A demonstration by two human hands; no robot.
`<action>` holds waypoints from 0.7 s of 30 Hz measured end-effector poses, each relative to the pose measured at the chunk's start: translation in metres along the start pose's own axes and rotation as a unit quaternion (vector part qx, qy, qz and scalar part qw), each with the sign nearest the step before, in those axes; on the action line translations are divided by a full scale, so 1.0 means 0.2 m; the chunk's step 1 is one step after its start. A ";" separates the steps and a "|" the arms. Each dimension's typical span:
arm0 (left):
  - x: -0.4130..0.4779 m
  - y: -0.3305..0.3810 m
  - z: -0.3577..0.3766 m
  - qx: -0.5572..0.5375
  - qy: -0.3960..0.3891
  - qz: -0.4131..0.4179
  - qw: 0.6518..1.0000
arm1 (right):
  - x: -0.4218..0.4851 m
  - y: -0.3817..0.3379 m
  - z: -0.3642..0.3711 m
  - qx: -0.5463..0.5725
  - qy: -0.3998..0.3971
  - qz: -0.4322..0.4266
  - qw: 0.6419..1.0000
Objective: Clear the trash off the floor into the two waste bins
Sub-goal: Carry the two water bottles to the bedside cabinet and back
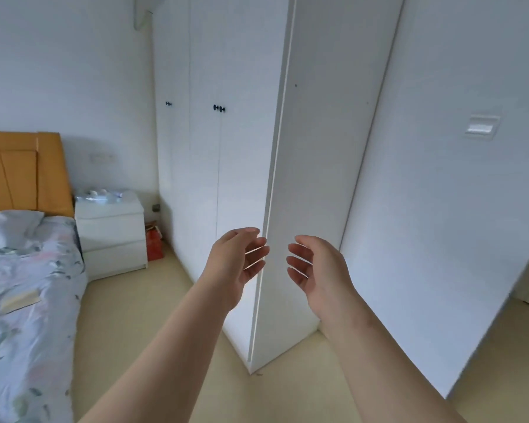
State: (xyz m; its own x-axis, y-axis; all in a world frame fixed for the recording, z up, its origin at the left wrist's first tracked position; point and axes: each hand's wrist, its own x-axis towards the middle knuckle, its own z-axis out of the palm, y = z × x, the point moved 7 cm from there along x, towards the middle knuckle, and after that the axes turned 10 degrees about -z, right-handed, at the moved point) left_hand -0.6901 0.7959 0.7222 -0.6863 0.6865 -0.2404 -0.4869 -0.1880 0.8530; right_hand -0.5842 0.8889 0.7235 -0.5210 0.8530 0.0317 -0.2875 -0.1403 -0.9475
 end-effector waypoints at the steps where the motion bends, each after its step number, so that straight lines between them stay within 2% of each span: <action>1: 0.06 0.03 -0.04 -0.002 0.012 0.004 1.000 | 0.06 0.03 0.05 0.006 -0.009 0.007 1.000; 9: 0.84 0.37 -0.53 -0.027 0.098 0.050 0.994 | 0.77 0.45 0.73 0.013 -0.092 0.060 0.994; 17: 1.77 0.83 -1.02 -0.015 0.167 0.044 0.985 | 1.57 0.82 1.49 0.005 -0.110 0.123 0.986; 21: 2.15 0.96 -1.18 -0.021 0.190 0.030 0.981 | 1.92 0.96 1.74 0.003 -0.111 0.143 0.983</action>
State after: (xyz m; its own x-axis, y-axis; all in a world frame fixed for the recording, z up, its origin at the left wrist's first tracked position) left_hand -1.2063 0.8899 0.6740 -0.8619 0.3644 -0.3527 -0.4563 -0.2536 0.8529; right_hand -1.1193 1.0144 0.6639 -0.7436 0.6475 -0.1666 -0.1081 -0.3622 -0.9258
